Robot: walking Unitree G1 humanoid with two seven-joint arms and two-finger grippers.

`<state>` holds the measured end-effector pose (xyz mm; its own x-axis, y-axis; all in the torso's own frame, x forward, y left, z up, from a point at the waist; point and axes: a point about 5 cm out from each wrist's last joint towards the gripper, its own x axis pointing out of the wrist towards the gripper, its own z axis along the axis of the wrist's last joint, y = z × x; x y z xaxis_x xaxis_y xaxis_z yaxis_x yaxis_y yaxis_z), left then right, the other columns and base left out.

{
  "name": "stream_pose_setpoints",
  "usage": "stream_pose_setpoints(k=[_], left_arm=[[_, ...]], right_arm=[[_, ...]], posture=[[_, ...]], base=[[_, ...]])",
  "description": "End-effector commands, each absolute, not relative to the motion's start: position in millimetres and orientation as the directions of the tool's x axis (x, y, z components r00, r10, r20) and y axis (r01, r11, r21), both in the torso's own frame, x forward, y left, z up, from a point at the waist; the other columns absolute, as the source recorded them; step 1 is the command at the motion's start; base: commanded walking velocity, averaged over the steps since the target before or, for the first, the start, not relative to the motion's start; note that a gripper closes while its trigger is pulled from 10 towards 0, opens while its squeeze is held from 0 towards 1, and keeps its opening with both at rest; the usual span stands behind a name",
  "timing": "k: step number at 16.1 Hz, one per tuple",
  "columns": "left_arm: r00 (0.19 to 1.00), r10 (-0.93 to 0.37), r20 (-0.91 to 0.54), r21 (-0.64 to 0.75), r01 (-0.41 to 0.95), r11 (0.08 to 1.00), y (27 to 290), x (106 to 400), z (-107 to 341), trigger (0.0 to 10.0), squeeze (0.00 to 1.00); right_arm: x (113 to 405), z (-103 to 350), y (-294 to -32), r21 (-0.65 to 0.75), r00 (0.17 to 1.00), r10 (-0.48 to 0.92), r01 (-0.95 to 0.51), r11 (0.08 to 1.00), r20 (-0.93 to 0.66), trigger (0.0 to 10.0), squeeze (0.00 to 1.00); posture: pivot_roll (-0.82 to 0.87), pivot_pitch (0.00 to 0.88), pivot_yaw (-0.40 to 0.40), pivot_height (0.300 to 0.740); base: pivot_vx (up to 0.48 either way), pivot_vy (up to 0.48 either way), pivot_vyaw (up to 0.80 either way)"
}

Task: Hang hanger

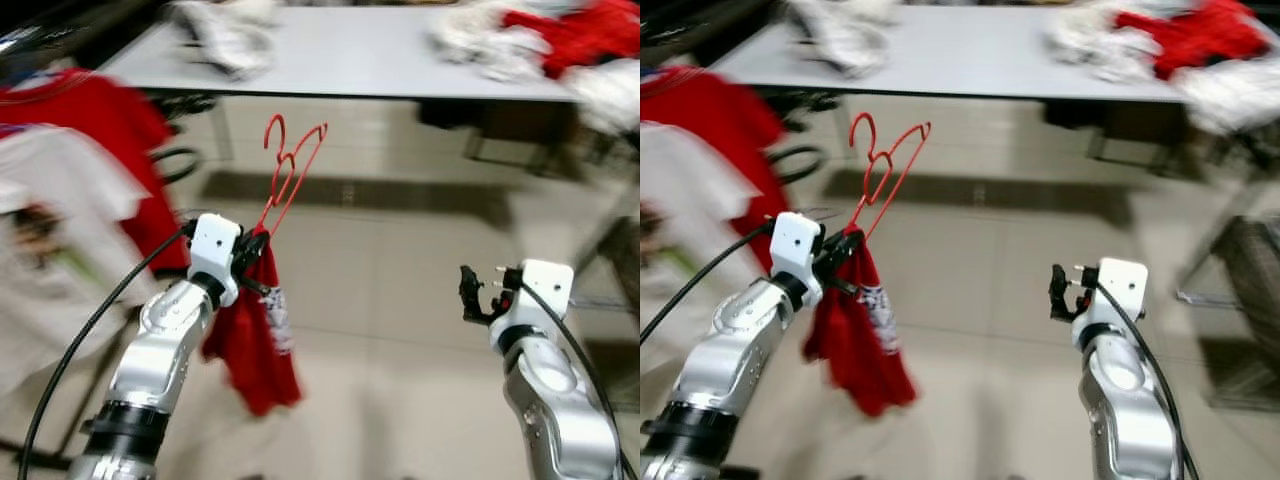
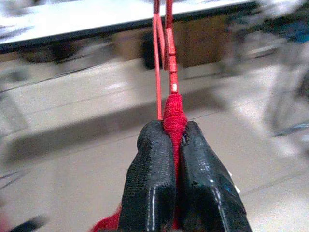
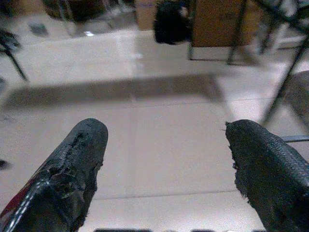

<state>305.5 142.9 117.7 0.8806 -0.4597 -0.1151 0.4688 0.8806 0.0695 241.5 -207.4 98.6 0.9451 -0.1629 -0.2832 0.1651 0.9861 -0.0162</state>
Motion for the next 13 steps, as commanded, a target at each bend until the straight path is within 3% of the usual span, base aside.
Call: stream_pose_setpoints(k=[1, 2, 3, 4, 8, 10, 13], left_arm=[[0.881, -0.462, -0.099, 0.097, 0.471, 0.877, 149, 307, 125, 10.0, 0.00], [0.876, -0.472, -0.096, 0.102, 0.481, 0.871, 151, 309, 127, 10.0, 0.00], [0.863, -0.498, -0.091, 0.106, 0.505, 0.856, 152, 311, 130, 3.5, 0.00], [0.815, -0.571, -0.094, 0.116, 0.579, 0.807, 153, 315, 138, 0.0, 0.00], [0.734, -0.663, -0.149, 0.173, 0.680, 0.713, 160, 329, 154, 0.0, 0.00], [0.716, -0.683, -0.144, 0.146, 0.698, 0.701, 161, 332, 156, 0.0, 0.00], [0.626, -0.770, -0.123, 0.113, 0.779, 0.616, 153, 328, 159, 0.0, 0.00]], right_arm=[[245, 105, -200, 0.022, 0.962, -0.104, 0.113, 0.993, -0.252, 10.0, 0.00], [246, 106, -198, 0.037, 0.966, -0.072, 0.084, 0.996, -0.249, 10.0, 0.00], [248, 108, -197, 0.035, 0.971, -0.023, 0.032, 0.999, -0.237, 10.0, 0.00], [251, 114, -198, 0.039, 0.978, 0.051, -0.044, 0.998, -0.201, 10.0, 0.00], [257, 128, -210, 0.006, 0.966, 0.221, -0.222, 0.975, -0.135, 10.0, 0.00], [258, 130, -213, -0.020, 0.960, 0.243, -0.248, 0.969, -0.138, 10.0, 0.00], [257, 130, -206, -0.014, 0.932, 0.339, -0.343, 0.939, -0.126, 10.0, 0.00]], posture=[[-0.02, 0.000, 0.065, 0.740], [-0.02, 0.000, 0.065, 0.740], [-0.02, 0.000, 0.059, 0.740], [-0.02, 0.000, 0.057, 0.740], [-0.02, 0.000, 0.060, 0.740], [-0.03, 0.000, 0.065, 0.740], [-0.02, 0.000, 0.059, 0.740]], base=[[0.000, 0.000, 0.00], [0.000, 0.000, 0.00], [0.000, 0.000, 0.00], [0.000, 0.000, 0.00], [0.000, 0.000, 0.00], [0.000, 0.000, 0.00], [0.000, 0.000, 0.00]])
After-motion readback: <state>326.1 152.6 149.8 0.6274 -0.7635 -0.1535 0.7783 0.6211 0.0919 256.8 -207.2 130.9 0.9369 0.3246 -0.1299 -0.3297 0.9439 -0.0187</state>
